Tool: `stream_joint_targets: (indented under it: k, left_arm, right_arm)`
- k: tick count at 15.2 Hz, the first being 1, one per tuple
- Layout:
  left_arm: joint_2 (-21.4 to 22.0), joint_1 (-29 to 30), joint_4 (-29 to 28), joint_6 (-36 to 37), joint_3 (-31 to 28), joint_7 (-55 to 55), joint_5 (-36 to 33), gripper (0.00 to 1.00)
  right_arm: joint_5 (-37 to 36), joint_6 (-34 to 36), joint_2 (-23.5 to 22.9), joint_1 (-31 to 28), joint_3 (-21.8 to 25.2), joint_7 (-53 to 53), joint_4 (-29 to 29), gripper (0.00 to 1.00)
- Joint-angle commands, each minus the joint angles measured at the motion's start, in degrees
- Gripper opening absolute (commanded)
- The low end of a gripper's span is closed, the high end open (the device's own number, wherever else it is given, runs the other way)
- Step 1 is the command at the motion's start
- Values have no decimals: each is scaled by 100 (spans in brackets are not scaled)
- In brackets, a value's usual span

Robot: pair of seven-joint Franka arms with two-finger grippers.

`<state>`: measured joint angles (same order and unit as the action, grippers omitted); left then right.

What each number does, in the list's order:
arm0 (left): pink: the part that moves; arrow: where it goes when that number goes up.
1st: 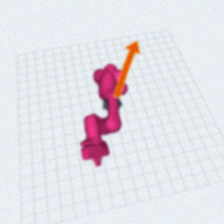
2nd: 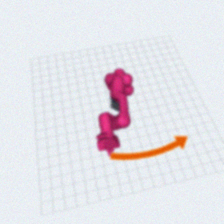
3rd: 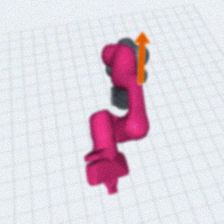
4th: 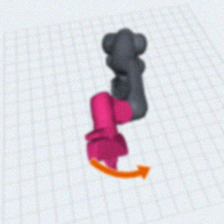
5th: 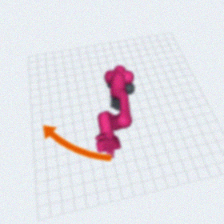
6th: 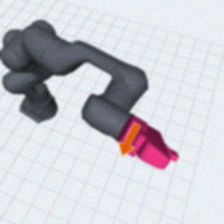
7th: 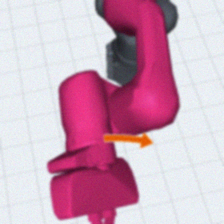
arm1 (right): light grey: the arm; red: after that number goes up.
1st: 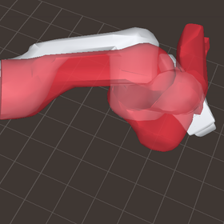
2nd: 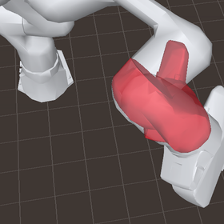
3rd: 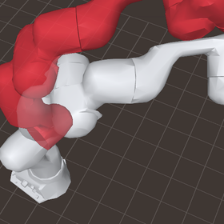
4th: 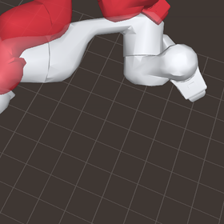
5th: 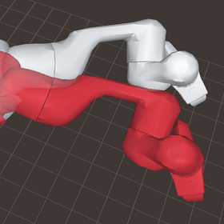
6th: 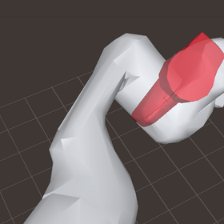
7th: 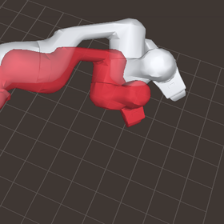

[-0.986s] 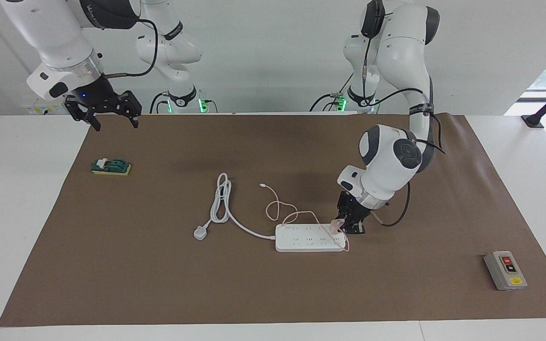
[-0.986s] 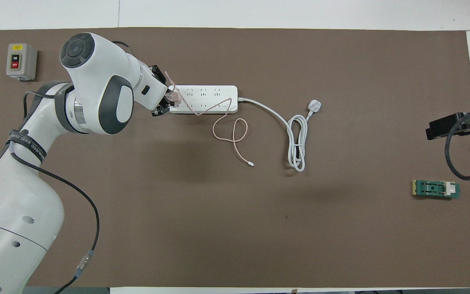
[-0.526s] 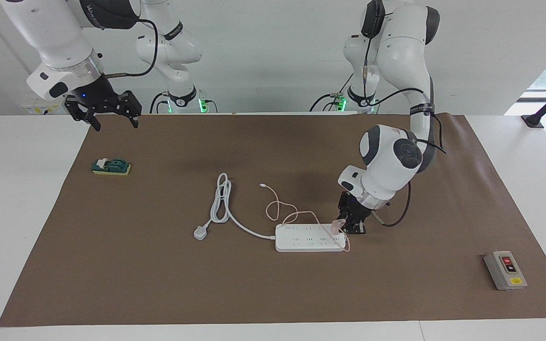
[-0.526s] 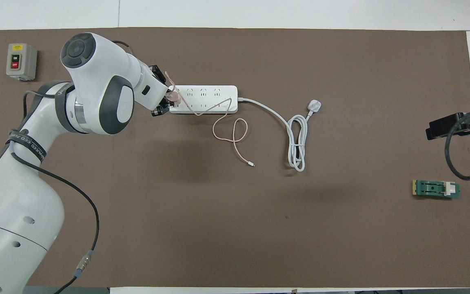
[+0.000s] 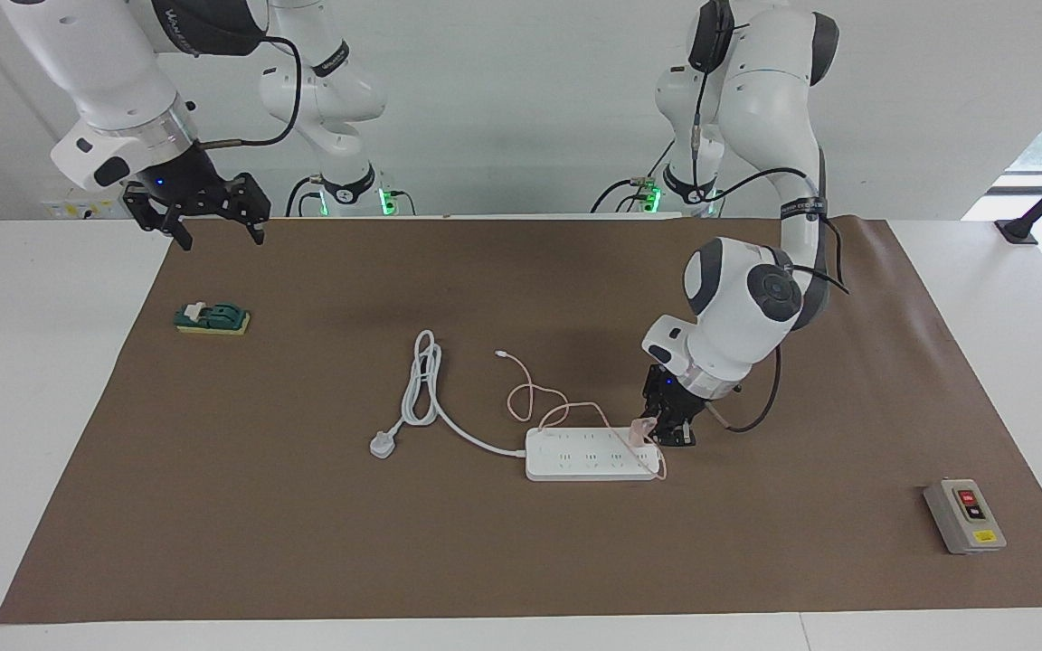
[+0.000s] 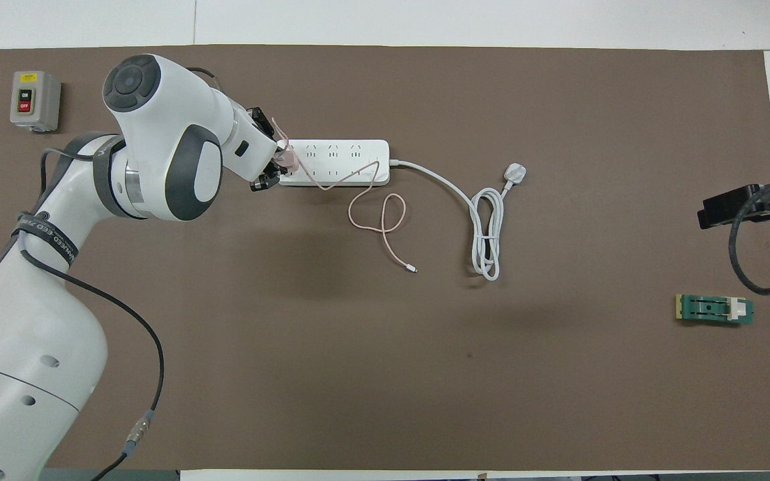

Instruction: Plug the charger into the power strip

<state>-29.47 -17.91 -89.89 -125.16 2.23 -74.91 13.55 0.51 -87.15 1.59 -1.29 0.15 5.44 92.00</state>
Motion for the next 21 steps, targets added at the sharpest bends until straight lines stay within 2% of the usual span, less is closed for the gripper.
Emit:
stream_joint_targets:
  k: [1,14,21]
  left_arm:
    - [-41,-64,-55,88,-74,91,-142,0]
    - [-23,-55,-64,237,-65,91,-195,0]
    - [-23,-72,-134,-8,-56,100,-168,0]
  right_arm:
    - [-95,58,140,-65,-59,97,143,100]
    - [-95,58,140,-65,-59,97,143,100]
    - [-95,58,140,-73,-59,97,143,100]
